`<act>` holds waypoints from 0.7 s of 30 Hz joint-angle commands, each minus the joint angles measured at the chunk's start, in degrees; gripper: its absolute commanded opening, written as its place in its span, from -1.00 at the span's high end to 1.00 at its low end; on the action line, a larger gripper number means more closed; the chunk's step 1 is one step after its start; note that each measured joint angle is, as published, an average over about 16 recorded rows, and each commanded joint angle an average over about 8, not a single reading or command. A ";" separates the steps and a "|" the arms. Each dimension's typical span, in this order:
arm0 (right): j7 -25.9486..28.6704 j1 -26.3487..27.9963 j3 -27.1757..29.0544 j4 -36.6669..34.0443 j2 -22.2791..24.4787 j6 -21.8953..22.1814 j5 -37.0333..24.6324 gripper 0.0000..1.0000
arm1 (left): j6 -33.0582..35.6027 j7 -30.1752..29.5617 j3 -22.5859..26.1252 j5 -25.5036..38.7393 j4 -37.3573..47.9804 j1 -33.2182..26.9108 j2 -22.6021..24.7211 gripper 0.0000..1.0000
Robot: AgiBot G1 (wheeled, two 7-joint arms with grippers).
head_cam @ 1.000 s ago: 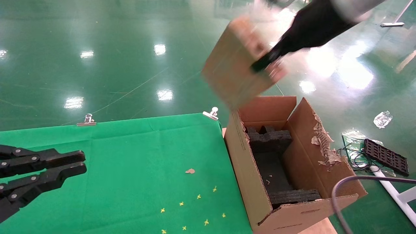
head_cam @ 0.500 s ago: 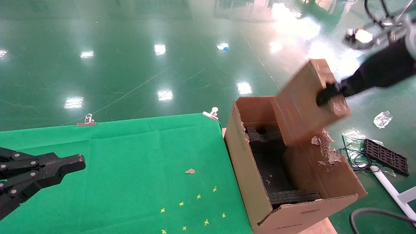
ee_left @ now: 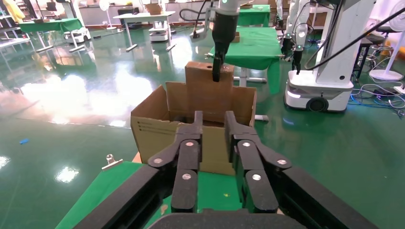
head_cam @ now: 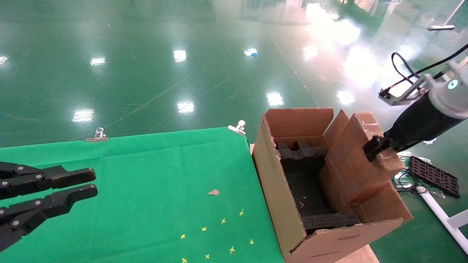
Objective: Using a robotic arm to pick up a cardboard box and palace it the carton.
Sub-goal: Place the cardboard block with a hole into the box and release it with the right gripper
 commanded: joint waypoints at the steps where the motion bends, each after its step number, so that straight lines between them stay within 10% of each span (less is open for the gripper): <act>1: -0.13 -1.26 -0.19 -0.56 -0.34 0.49 -0.19 1.00 | 0.00 0.00 0.01 0.00 0.00 0.00 0.00 -1.00; 21: -0.31 -14.39 1.19 -3.79 -2.33 10.33 2.27 1.00 | -0.03 0.04 0.08 -0.05 0.00 -0.02 -0.03 -1.00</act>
